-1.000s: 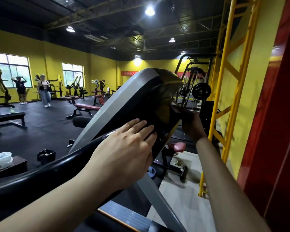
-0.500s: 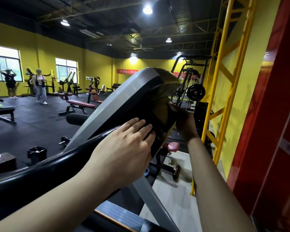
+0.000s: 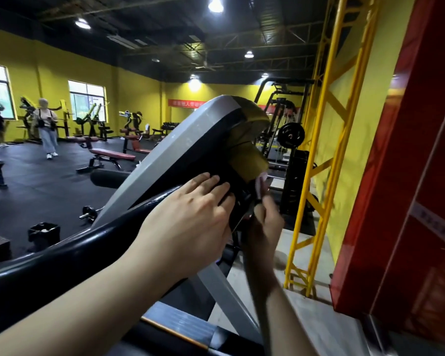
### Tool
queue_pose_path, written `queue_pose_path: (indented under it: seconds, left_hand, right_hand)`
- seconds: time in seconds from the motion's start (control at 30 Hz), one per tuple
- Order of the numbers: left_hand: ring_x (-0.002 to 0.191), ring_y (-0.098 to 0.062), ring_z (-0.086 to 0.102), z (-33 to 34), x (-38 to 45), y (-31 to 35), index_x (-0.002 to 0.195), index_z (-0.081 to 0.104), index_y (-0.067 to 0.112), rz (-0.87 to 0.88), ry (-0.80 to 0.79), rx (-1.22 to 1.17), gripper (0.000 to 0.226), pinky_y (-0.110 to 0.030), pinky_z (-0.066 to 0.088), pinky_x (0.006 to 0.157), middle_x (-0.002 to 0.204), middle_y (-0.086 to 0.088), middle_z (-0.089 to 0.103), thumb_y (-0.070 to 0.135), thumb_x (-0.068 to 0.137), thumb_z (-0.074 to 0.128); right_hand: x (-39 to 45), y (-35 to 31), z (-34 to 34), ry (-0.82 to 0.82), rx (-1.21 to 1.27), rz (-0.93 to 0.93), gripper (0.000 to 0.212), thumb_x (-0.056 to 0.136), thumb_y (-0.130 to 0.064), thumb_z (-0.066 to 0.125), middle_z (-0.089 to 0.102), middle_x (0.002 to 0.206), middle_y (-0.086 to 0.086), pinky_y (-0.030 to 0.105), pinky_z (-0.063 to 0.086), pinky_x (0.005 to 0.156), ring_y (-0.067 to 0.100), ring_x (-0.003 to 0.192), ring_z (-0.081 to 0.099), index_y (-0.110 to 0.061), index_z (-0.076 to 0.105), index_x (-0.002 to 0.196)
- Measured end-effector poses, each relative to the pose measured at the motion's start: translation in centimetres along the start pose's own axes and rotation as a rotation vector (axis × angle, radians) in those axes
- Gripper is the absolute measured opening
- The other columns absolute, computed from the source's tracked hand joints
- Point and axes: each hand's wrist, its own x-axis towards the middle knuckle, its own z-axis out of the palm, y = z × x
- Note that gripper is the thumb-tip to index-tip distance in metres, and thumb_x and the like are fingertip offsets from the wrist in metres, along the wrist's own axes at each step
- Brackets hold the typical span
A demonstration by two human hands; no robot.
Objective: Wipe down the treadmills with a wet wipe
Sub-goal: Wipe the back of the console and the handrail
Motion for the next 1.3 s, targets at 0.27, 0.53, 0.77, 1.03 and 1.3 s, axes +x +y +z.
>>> queue_pose_path:
  seconds: [0.27, 0.53, 0.77, 1.03, 1.3]
  left_hand:
    - [0.129, -0.032, 0.06, 0.2, 0.0, -0.1, 0.126, 0.071, 0.008, -0.001, 0.022, 0.022, 0.056, -0.044, 0.041, 0.116, 0.133, -0.014, 0.067, 0.034, 0.091, 0.035]
    - [0.13, -0.031, 0.059, 0.0, 0.1, 0.0, 0.125, 0.07, 0.009, -0.016, 0.024, -0.034, 0.059, -0.044, 0.04, 0.117, 0.134, -0.013, 0.066, 0.036, 0.092, 0.029]
    - [0.126, -0.031, 0.061, -0.3, -0.1, 0.0, 0.119, 0.072, 0.01, -0.01, 0.035, -0.058, 0.059, -0.042, 0.039, 0.117, 0.127, -0.012, 0.069, 0.036, 0.092, 0.027]
    - [0.12, -0.03, 0.061, -1.0, -3.6, -0.6, 0.113, 0.07, 0.011, -0.068, 0.14, -0.187, 0.042, -0.042, 0.041, 0.11, 0.122, -0.01, 0.068, 0.029, 0.099, 0.034]
    - [0.141, -0.024, 0.045, -0.5, -15.1, -4.2, 0.156, 0.04, 0.017, -0.246, 0.264, -0.311, 0.055, -0.038, 0.037, 0.114, 0.157, -0.003, 0.043, 0.033, 0.103, 0.041]
  right_hand:
    - [7.1, 4.4, 0.3, 0.079, 0.104, 0.179, 0.038, 0.101, -0.019, 0.05, 0.062, 0.135, 0.008, 0.039, 0.043, 0.111, 0.021, 0.129, 0.056, -0.009, 0.062, 0.135]
    - [17.0, 8.3, -0.7, 0.022, -0.064, 0.415, 0.026, 0.105, -0.036, 0.049, 0.062, 0.086, 0.008, 0.02, 0.043, 0.058, 0.016, 0.075, 0.054, -0.016, 0.065, 0.097]
    - [1.9, 1.8, -0.5, -0.012, -0.158, 0.083, 0.049, 0.099, -0.061, 0.046, 0.059, 0.142, -0.002, 0.056, 0.031, 0.115, 0.031, 0.138, 0.046, -0.036, 0.055, 0.141]
    - [-9.8, -4.9, -0.4, -0.203, -0.302, -0.26, 0.05, 0.093, -0.052, 0.059, 0.052, 0.15, -0.001, 0.048, 0.037, 0.116, 0.015, 0.141, 0.045, -0.029, 0.06, 0.138]
    - [-2.1, -8.5, 2.6, -0.446, -0.358, -0.188, 0.05, 0.101, 0.004, 0.037, 0.056, 0.14, -0.014, 0.031, 0.035, 0.117, -0.008, 0.131, 0.045, -0.024, 0.065, 0.133]
